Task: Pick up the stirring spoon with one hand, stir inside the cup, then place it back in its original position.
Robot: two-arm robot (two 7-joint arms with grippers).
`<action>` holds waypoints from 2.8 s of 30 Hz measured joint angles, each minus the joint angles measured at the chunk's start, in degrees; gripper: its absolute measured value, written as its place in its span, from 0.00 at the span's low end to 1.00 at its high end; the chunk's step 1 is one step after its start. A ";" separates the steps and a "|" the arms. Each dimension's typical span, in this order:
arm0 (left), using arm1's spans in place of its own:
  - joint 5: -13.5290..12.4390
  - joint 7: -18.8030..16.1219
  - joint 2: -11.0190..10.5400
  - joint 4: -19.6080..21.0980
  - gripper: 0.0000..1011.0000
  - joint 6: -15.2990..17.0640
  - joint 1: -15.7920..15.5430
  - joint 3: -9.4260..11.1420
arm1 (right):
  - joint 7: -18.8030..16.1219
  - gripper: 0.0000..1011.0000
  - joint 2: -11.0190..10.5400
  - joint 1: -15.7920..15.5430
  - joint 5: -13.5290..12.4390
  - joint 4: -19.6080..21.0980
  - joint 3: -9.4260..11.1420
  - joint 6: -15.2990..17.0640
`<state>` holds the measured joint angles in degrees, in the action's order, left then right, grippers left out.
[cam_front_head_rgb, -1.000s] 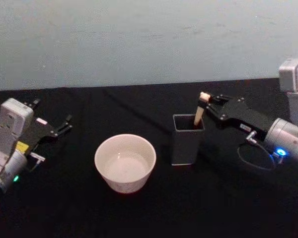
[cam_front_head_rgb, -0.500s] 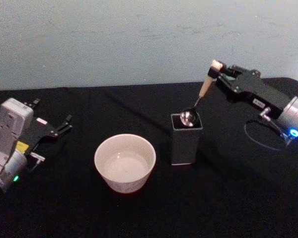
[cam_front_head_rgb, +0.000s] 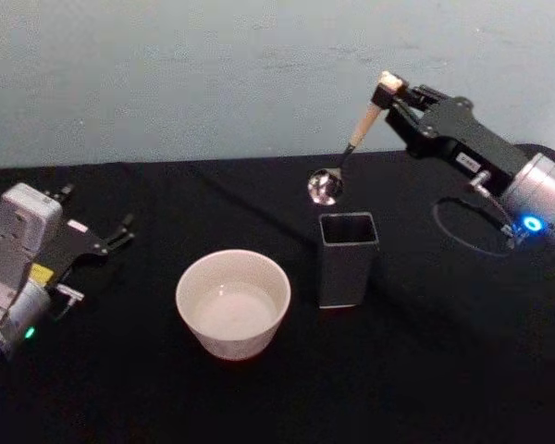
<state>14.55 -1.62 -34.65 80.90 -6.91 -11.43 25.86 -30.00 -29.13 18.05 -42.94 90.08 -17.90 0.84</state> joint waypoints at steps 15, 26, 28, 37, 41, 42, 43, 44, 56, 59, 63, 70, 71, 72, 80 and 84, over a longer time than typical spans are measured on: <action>0.00 0.00 0.00 0.00 0.99 0.00 0.00 0.00 | 0.35 0.21 1.45 -0.74 3.21 1.28 -7.22 -0.02; 0.00 0.00 0.00 0.00 0.99 0.00 0.00 0.00 | -0.13 0.21 3.67 -0.28 8.54 -0.99 -11.42 -1.57; 0.00 0.00 0.00 0.00 0.99 0.00 0.00 0.00 | -0.28 0.21 4.12 -0.05 9.44 -1.60 -12.06 -1.60; 0.00 0.00 0.00 0.00 0.99 0.00 0.00 0.00 | -0.49 0.21 5.16 0.13 14.50 -3.74 -13.94 -3.07; 0.00 0.00 0.00 0.00 0.99 0.00 0.00 0.00 | -1.16 0.21 5.29 0.06 15.64 -4.41 -14.19 -3.41; 0.00 0.00 0.00 0.00 0.99 0.00 0.00 0.00 | -1.34 0.21 5.30 0.04 15.78 -4.47 -14.21 -3.41; 0.00 0.00 0.00 0.00 0.99 0.00 0.00 0.00 | -1.74 0.21 5.27 -0.08 16.00 -4.53 -14.27 -3.41; 0.00 0.00 0.00 0.00 0.99 0.00 0.00 0.00 | -1.92 0.21 5.25 -0.14 16.09 -4.54 -14.30 -3.42; 0.00 0.00 0.00 0.00 0.99 0.00 0.00 0.00 | -3.80 0.21 5.49 -0.55 16.59 -4.44 -14.95 -2.80; -0.01 0.00 0.00 0.00 0.99 0.00 0.00 0.00 | -3.92 0.21 5.84 -0.43 16.70 -4.45 -15.28 -2.49; 0.00 0.00 0.00 0.00 0.99 0.00 0.00 0.00 | -4.05 0.21 6.43 -0.11 16.71 -4.73 -15.66 -1.98; 0.00 0.00 0.00 0.00 0.99 0.00 0.00 0.00 | -4.01 0.21 8.13 1.21 16.70 -6.06 -16.44 -1.23; 0.00 0.00 0.00 0.00 0.99 0.00 0.00 0.00 | -3.93 0.21 8.36 1.41 16.70 -6.29 -16.54 -1.18; 0.00 0.00 0.00 0.00 0.99 0.00 0.00 0.00 | -3.77 0.21 8.89 1.81 16.82 -6.83 -16.71 -1.13; 0.00 0.00 0.00 0.00 0.99 0.00 0.00 0.00 | -2.05 0.21 11.86 4.19 18.17 -10.67 -17.18 -1.32; 0.00 0.00 0.00 0.00 0.99 0.00 0.00 0.00 | -0.91 0.21 13.28 5.41 18.92 -12.83 -16.89 -1.52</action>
<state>14.55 -1.62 -34.65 80.90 -6.91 -11.43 25.86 -30.91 -15.85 23.46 -24.02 77.25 -34.79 -0.68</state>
